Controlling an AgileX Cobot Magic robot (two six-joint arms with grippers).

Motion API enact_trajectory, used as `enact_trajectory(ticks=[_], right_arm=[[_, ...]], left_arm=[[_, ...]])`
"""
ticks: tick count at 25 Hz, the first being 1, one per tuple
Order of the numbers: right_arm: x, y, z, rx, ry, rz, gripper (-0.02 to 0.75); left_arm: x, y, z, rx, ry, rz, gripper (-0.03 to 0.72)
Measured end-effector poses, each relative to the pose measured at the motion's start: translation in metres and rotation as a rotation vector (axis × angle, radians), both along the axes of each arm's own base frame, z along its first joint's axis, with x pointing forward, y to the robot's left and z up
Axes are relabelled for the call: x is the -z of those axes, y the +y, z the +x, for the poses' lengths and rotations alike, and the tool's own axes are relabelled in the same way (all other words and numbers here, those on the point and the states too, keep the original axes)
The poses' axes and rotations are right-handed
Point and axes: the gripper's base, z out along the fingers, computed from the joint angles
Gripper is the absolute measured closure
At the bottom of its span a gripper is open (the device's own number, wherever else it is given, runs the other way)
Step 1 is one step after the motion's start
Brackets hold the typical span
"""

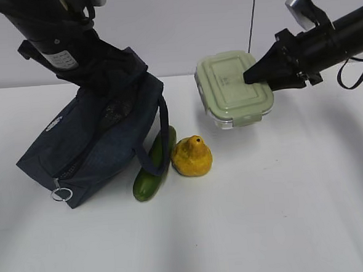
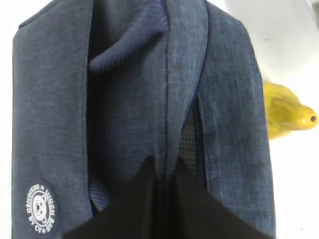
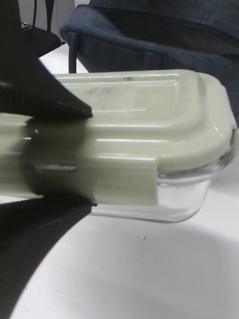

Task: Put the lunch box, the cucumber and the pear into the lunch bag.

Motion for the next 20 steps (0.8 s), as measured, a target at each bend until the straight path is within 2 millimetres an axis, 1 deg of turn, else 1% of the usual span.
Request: enact_trajectory(ticks=[3,5,13,20], right_arm=[[-0.014,0.002,0.0,0.005,-0.024,0.002,0.409],[-0.018,0.006,-0.001,-0.002,-0.034,0.002,0.409],[-0.022,0.039,-0.006,-0.076,-0.03,0.022,0.409],[-0.028,0.06,-0.007,-0.109,-0.041,0.054,0.411]], left_arm=[[0.0,0.0,0.0,0.0,-0.005,-0.004,0.688],[0.0,-0.001,0.001,0.0,-0.008,-0.012,0.688],[-0.001,-0.004,0.001,-0.002,-0.014,-0.056,0.688],[-0.002,-0.006,0.002,-0.004,-0.018,-0.082,0.688]])
